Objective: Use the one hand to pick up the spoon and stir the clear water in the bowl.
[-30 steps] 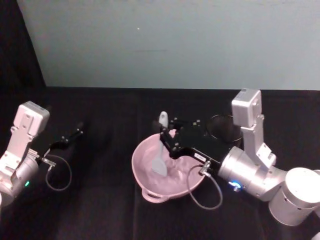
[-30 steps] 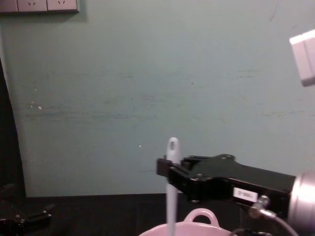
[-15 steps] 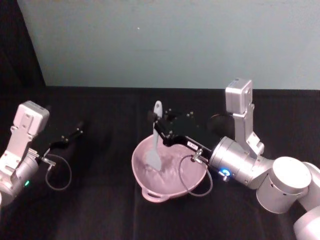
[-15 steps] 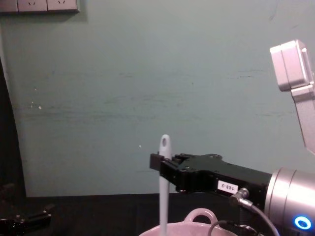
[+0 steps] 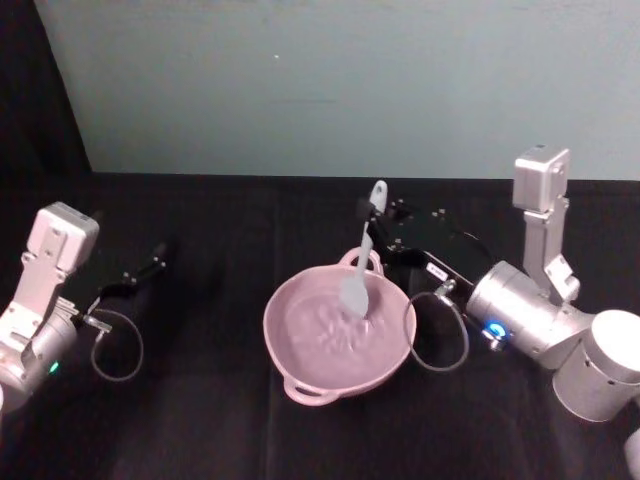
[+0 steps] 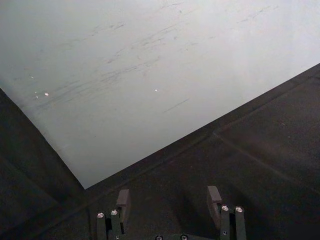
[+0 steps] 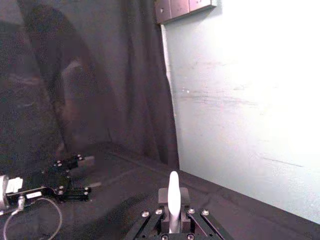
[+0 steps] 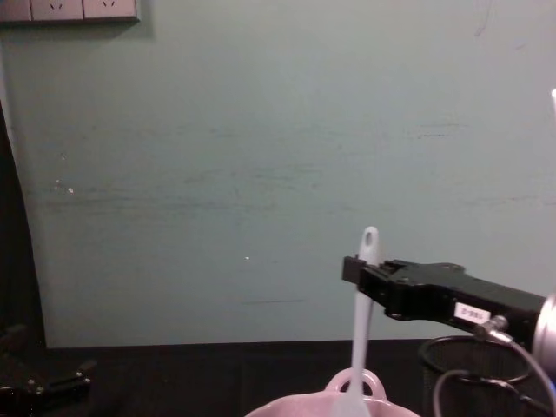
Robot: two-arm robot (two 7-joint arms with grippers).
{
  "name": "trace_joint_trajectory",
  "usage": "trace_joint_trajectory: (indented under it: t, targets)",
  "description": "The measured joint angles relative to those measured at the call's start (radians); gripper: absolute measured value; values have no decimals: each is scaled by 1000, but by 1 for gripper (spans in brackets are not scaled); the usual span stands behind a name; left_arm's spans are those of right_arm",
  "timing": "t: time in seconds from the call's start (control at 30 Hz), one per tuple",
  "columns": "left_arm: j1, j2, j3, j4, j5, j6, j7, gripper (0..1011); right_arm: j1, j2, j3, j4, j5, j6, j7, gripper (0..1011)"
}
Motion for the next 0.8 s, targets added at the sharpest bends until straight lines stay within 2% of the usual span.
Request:
trace_joint_trajectory:
  t: [0.13, 0.33, 0.57, 0.8]
  targets:
    - [0, 0, 0, 0, 0, 0, 0, 1005, -16, 17, 11, -21, 0, 2, -7, 117]
    - [0, 0, 0, 0, 0, 0, 0, 1005, -29, 34, 6, -51, -19, 15, -11, 117]
    - [0, 0, 0, 0, 0, 0, 0, 1005, -45, 52, -38, -122, -80, 40, -14, 117]
    - [0, 0, 0, 0, 0, 0, 0, 1005, -54, 42, -69, -159, -93, 49, -4, 117]
